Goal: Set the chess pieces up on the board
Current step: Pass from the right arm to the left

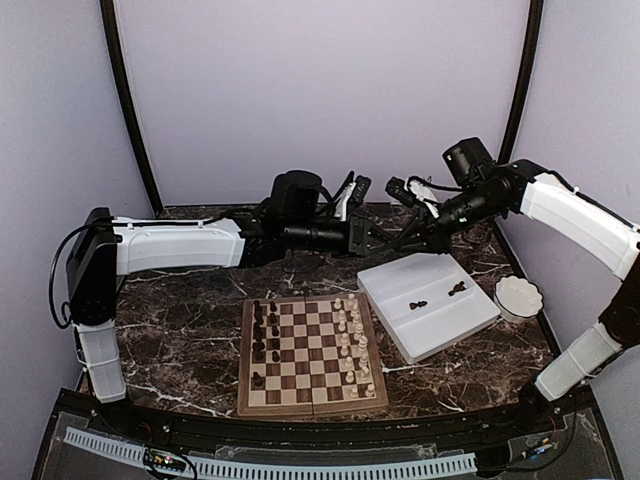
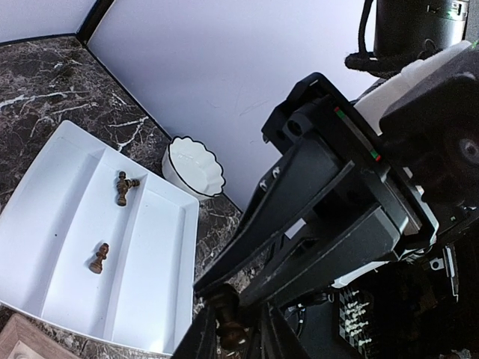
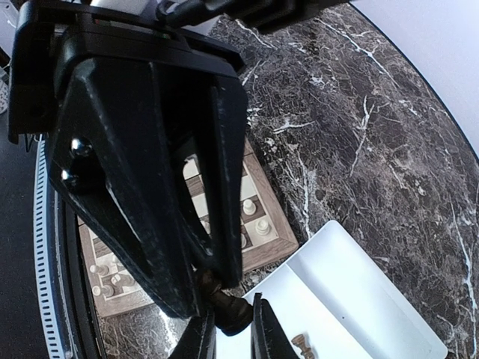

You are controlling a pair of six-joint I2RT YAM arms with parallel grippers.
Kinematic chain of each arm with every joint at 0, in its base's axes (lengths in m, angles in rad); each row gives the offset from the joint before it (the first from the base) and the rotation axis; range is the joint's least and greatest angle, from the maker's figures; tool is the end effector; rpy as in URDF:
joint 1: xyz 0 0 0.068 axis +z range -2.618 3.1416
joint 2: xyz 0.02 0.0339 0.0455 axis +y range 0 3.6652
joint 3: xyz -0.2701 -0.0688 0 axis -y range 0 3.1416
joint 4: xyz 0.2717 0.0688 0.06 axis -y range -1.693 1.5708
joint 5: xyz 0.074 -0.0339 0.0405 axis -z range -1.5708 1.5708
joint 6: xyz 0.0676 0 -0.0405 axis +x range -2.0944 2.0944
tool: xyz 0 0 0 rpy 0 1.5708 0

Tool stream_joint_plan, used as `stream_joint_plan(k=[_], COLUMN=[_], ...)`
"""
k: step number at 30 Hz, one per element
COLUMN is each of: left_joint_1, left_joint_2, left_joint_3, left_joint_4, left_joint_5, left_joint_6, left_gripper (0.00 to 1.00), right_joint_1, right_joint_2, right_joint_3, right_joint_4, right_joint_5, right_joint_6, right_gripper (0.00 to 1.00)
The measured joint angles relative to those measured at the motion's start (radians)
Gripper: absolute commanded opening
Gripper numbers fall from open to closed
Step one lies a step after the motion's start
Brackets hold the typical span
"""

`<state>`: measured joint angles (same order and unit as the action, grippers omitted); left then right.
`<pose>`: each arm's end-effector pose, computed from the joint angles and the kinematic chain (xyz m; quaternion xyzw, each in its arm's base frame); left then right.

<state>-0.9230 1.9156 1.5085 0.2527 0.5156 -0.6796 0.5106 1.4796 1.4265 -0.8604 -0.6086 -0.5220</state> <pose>0.2847 -0.4314 0.2948 0.2538 0.7089 -0.5865 0.2985 0.2856 0.2043 0.3255 -0.5299 0.7376 0.2818 0.3095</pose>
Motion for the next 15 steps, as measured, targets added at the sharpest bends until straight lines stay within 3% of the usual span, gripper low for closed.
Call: stream_joint_plan(k=[9,15], left_joint_1=[0.000,0.000], left_joint_2=[0.007,0.006], left_joint_3=[0.012,0.016], left_joint_4=[-0.014,-0.038], left_joint_5=[0.001,0.013], left_joint_6=[0.007,0.022], left_gripper=[0.06,0.01], right_joint_1=[0.006,0.003], right_joint_2=[0.000,0.000], right_joint_3=[0.000,0.000], right_joint_4=[-0.005,-0.011], right_joint_5=[0.007,0.024], right_joint_6=[0.000,-0.008], right_gripper=[0.17,0.50])
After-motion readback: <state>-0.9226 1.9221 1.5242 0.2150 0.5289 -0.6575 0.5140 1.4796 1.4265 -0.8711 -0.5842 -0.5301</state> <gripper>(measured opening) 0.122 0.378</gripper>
